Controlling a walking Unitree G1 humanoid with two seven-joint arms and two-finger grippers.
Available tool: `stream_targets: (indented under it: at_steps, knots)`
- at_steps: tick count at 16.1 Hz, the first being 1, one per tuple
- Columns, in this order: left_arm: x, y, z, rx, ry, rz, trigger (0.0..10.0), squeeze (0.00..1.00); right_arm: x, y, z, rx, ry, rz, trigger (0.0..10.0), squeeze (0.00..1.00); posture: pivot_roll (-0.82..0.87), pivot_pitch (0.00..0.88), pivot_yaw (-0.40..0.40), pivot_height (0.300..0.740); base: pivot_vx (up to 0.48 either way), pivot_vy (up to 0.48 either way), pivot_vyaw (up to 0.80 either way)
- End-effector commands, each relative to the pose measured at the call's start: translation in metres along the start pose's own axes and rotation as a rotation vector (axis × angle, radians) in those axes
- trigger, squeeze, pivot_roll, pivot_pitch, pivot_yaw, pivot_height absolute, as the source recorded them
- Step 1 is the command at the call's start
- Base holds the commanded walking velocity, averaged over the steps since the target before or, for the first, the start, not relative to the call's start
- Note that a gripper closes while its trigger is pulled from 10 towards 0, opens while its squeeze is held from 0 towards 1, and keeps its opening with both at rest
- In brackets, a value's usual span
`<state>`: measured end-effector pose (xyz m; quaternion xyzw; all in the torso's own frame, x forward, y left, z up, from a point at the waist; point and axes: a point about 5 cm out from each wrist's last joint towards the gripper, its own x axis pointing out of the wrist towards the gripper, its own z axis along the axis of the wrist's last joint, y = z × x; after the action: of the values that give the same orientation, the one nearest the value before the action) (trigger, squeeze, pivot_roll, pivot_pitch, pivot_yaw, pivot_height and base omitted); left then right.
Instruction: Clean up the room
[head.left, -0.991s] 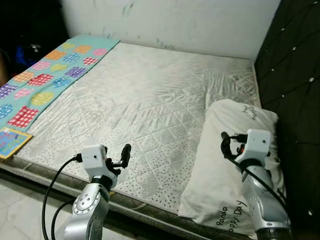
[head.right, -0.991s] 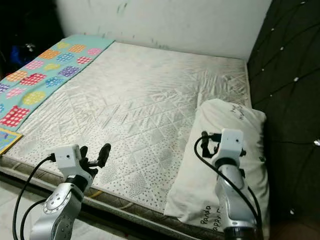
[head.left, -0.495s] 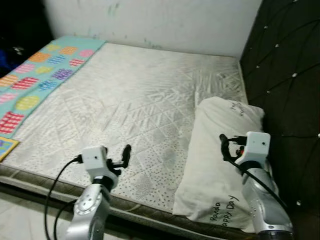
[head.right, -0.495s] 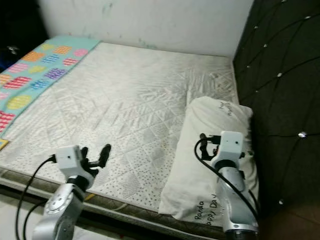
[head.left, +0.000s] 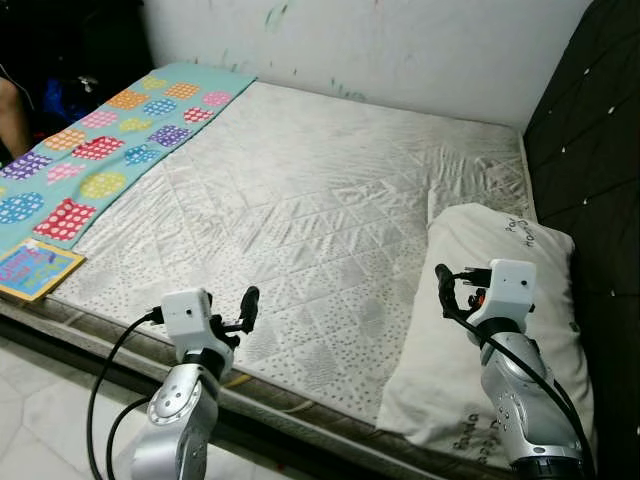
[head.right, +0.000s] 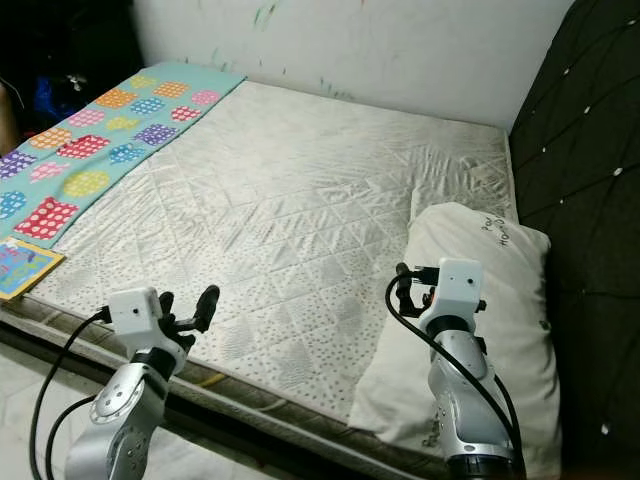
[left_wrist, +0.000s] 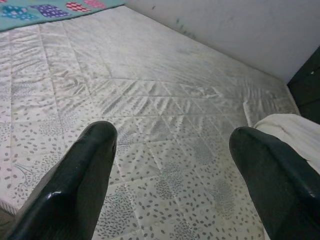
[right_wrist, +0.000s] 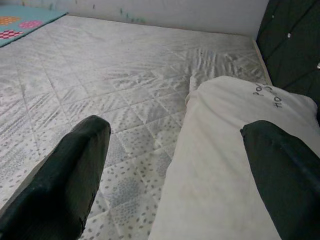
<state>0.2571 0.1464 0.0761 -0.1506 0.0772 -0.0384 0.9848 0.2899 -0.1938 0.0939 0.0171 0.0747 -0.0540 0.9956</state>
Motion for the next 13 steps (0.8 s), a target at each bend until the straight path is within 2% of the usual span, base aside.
stream_targets:
  at_steps: [1,4,9,13]
  knots:
    - [0.0014,-0.0015,-0.0017,0.003,0.005,-0.002,10.0,0.00,0.0001,-0.0024,-0.0017,0.011,0.007,-0.017,10.0,0.00,-0.10,0.000,-0.010,0.740,0.000,0.315,0.00]
    - [0.0022,-0.0016,-0.0011,0.003,0.002,-0.001,10.0,0.00,0.0011,-0.0003,-0.0005,0.014,0.004,-0.014,10.0,0.00,-0.10,0.000,-0.009,0.740,0.000,0.316,0.00]
    - [0.0032,-0.0011,-0.0020,0.001,0.000,0.009,10.0,0.00,0.0025,-0.0015,0.0006,0.004,0.001,-0.008,10.0,0.00,-0.11,0.000,-0.015,0.740,0.000,0.371,-0.64]
    - [0.0040,-0.0012,-0.0033,-0.006,0.006,0.012,10.0,0.00,0.0025,-0.0021,0.0003,0.001,0.003,-0.006,10.0,0.00,-0.11,0.000,-0.016,0.740,0.000,0.480,0.00]
